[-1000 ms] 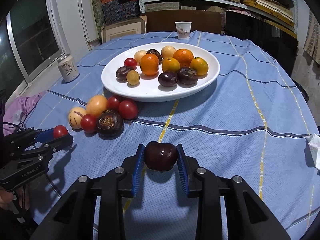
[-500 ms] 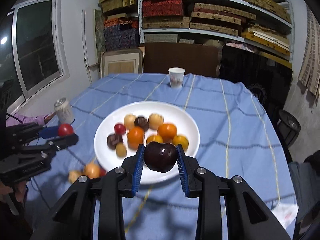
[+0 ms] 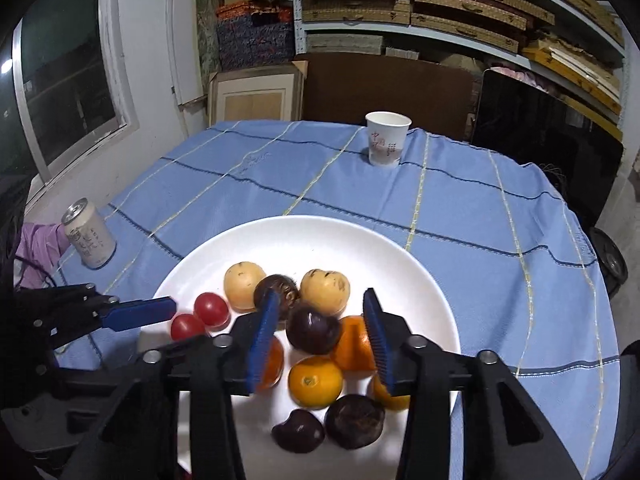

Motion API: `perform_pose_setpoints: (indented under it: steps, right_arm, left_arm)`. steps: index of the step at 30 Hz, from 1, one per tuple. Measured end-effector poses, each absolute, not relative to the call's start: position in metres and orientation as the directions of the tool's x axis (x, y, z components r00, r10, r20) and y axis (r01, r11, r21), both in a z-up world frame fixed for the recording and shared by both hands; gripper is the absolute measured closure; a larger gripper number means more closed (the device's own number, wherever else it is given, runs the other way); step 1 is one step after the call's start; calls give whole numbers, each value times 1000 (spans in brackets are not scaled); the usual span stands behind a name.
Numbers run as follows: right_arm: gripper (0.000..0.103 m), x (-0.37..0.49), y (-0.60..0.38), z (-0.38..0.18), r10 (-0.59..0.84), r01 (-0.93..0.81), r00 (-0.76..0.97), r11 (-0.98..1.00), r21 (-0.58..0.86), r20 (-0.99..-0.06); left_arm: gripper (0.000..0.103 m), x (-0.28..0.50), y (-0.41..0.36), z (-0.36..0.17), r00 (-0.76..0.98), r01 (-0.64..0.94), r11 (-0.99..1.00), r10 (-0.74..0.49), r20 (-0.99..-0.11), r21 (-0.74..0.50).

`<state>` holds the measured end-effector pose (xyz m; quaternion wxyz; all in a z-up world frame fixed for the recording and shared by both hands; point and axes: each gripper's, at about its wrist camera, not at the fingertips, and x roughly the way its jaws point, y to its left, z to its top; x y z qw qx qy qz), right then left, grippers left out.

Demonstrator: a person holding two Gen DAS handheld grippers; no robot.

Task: Organize fruits
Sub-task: 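Carry the tomato and dark purple fruit onto the white plate and release both, then grasp a striped pale yellow fruit with the left tool while the right tool grasps a dark purple fruit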

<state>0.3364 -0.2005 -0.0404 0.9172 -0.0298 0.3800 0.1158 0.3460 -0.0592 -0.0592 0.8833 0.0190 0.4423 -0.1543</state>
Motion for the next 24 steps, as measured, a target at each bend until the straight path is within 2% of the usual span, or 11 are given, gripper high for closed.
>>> perform_pose_setpoints:
  steps: [2,4,8,10,17,24]
  right_arm:
    - [58,331,-204,-38,198,-229,689,972,50,-697]
    - [58,321,-208,-34,195,-219,698,974,53,-690]
    - [58,277,-213,-26,196,-230,702,972,43,-685]
    - [58,249,-210,-29,211,-263,691,964,32,-691]
    - [58,167,-163,-79,277,-396,584,918,31,-763]
    - [59,160,-128,-104,225,-391,571,920,-21,-789]
  left_arm:
    - [39,343,-56,-55,577,287,952,-258,-775,-103]
    - [37,334,-49,-45,595,286,951,-271,-756,-115]
    - [22,299,-30,-26,624,294,947,-290,-725,-126]
    - [18,274,-18,-25,637,298,948,-282,-718,-108]
    - [17,210,11,-70,572,268,957,-250,-781,-110]
    - [17,184,14,-97,568,260,964,-202,-798,-58]
